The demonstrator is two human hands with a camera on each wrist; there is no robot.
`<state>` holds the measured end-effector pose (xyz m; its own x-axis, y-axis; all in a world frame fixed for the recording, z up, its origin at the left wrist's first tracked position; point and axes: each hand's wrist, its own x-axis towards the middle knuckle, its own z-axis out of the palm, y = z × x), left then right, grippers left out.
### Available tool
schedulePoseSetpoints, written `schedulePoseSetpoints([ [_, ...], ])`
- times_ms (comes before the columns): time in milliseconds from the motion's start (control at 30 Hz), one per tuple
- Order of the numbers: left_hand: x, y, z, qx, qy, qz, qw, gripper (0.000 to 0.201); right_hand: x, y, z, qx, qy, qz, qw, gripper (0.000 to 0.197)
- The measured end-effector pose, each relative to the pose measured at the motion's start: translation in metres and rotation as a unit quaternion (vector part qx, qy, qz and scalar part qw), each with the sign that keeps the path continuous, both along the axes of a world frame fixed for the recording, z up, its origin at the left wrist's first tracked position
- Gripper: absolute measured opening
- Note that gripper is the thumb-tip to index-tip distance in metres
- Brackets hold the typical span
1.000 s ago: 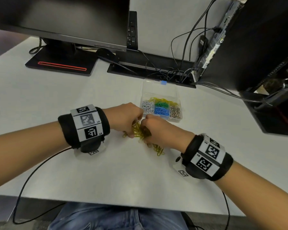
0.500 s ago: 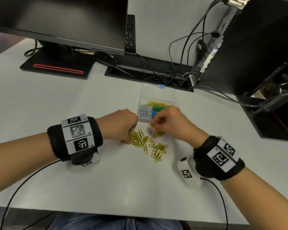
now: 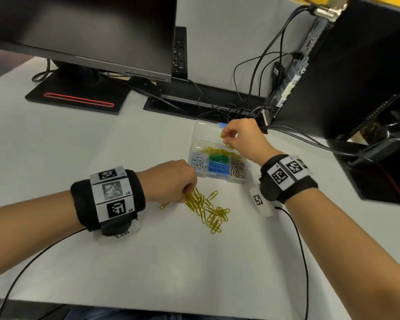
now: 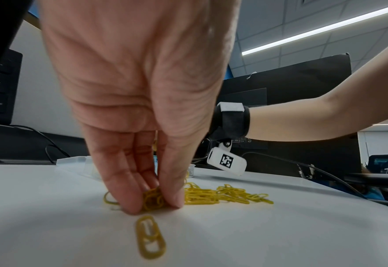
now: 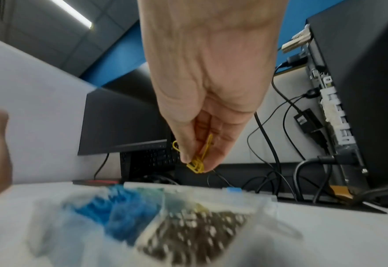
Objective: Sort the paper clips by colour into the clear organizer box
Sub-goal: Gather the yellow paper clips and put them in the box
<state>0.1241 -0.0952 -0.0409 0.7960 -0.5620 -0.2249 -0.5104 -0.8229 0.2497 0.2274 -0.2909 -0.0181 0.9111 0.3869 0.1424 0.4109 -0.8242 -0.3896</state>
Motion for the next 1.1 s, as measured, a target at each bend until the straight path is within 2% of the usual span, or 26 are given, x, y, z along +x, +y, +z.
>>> schedulePoseSetpoints([
  [100,-0.001,0.002,0.001,-0.001,0.005,-0.007,1.000,0.021,-0.001,-0.002,-0.007,-0.034,0.034,0.008,0.999,0.016],
  [200,-0.001,0.004,0.002,-0.003,0.006,-0.014,1.000,0.008,-0.006,-0.009,-0.003,-0.009,0.045,-0.009,0.999,0.023],
  [267,-0.001,0.006,0.003,-0.005,0.008,-0.018,1.000,0.004,-0.010,-0.017,0.004,-0.024,0.099,-0.005,0.995,0.041],
  [367,0.000,0.010,0.004,-0.019,0.005,-0.017,1.000,0.005,-0.016,-0.032,0.008,-0.066,0.233,0.012,0.970,0.086],
  [467,0.004,0.016,0.009,-0.057,-0.005,0.001,0.998,0.005,-0.019,-0.042,-0.001,-0.098,0.257,0.023,0.961,0.106],
  [600,0.022,0.020,0.022,-0.147,-0.071,0.058,0.985,0.010,-0.023,-0.044,-0.007,-0.095,0.224,0.022,0.970,0.108],
  [733,0.040,0.013,0.032,-0.182,-0.125,0.087,0.971,0.013,-0.029,-0.038,-0.012,-0.092,0.214,0.053,0.971,0.111],
  [967,0.066,-0.008,0.023,-0.119,-0.139,0.086,0.979,0.013,-0.031,-0.034,-0.019,-0.093,0.210,0.081,0.970,0.111],
  [1100,0.070,-0.010,0.017,-0.093,-0.105,0.092,0.986,0.027,-0.033,-0.032,-0.015,-0.098,0.212,0.079,0.969,0.110],
])
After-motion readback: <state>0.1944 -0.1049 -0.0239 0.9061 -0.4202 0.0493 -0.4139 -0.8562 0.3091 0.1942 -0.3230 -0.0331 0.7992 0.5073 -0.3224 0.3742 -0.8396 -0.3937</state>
